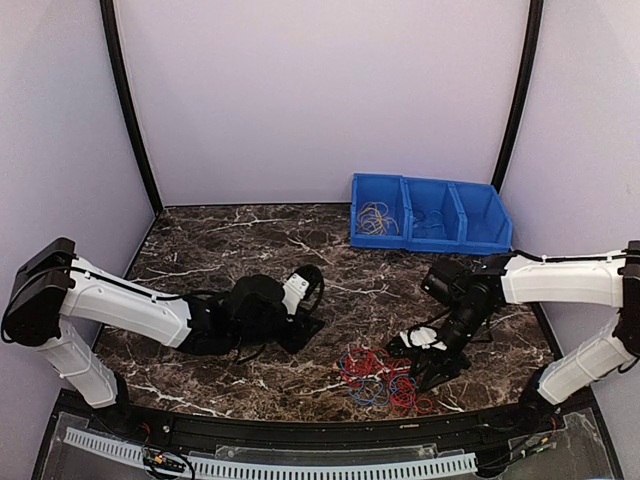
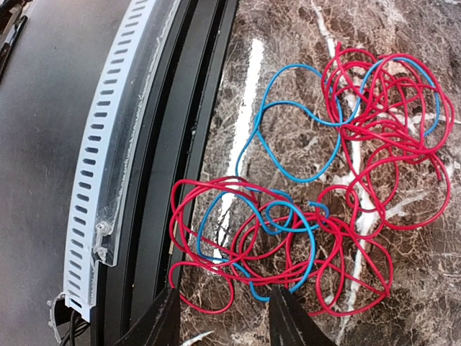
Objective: Untangle the cables
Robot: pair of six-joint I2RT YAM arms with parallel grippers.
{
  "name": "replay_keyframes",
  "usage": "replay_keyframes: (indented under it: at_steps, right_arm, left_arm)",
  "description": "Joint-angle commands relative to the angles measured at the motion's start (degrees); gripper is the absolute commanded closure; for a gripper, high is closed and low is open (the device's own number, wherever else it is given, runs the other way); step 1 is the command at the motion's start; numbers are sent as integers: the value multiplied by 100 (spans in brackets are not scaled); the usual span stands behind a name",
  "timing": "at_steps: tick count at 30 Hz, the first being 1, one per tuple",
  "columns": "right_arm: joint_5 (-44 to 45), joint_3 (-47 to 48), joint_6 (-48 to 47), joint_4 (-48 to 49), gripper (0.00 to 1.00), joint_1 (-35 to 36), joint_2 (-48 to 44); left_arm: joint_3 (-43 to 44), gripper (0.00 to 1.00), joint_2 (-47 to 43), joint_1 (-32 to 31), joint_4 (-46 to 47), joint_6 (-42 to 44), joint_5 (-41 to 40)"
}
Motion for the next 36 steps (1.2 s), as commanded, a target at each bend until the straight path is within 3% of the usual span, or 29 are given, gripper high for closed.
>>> replay_keyframes:
  at_steps: [1,12,20,36]
  right_arm:
    - [421,-129,158,195,56,220,58]
    - [632,-69,378,354,59,244,268]
    - [1282,-162,214,145,63,147,-213]
    - [554,2,513,532,58,134,500]
  left_arm:
    - [-154,59,-67,-39,85,-83,-12]
    - [-268,58,-125,-42,138,-105,25]
    - [-326,58,-77,-43,247,-119,60]
    - [-378,58,-90,-52,298,-259,173]
